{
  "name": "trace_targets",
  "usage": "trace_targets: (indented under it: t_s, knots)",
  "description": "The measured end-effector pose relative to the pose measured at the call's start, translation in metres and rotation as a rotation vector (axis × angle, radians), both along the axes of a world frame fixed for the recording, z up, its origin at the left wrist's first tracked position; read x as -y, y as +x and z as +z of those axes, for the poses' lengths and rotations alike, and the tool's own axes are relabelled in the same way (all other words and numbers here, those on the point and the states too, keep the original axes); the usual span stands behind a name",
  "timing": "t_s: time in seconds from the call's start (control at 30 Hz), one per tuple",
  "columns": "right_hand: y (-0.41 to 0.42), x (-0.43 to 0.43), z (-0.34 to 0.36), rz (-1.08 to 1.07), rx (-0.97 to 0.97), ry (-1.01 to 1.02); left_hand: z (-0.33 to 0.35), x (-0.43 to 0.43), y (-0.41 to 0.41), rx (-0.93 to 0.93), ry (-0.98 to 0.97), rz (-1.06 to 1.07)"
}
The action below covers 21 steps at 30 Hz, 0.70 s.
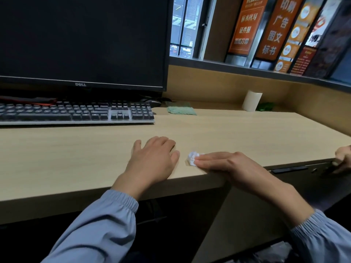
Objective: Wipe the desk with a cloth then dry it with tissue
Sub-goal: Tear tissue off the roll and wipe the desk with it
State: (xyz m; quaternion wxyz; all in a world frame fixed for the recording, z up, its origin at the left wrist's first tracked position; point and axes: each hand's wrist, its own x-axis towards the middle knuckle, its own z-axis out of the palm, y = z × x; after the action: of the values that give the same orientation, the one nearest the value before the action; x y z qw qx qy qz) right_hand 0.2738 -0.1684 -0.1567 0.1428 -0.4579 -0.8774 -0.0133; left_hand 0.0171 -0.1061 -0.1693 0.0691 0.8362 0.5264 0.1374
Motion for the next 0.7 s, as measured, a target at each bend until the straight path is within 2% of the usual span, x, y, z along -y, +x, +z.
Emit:
trace_targets:
  t_s: [0.13, 0.33, 0.7]
  knots:
    - [-0.015, -0.037, 0.009, -0.014, 0.043, 0.072, 0.0, 0.004, -0.002, -0.004, -0.013, -0.006]
    - [-0.035, -0.108, 0.018, -0.199, 0.123, 0.039, 0.001, 0.003, -0.004, 0.015, -0.012, -0.006]
    - [-0.058, -0.22, 0.024, -0.341, 0.346, 0.073, 0.003, 0.003, -0.005, 0.03, -0.005, -0.006]
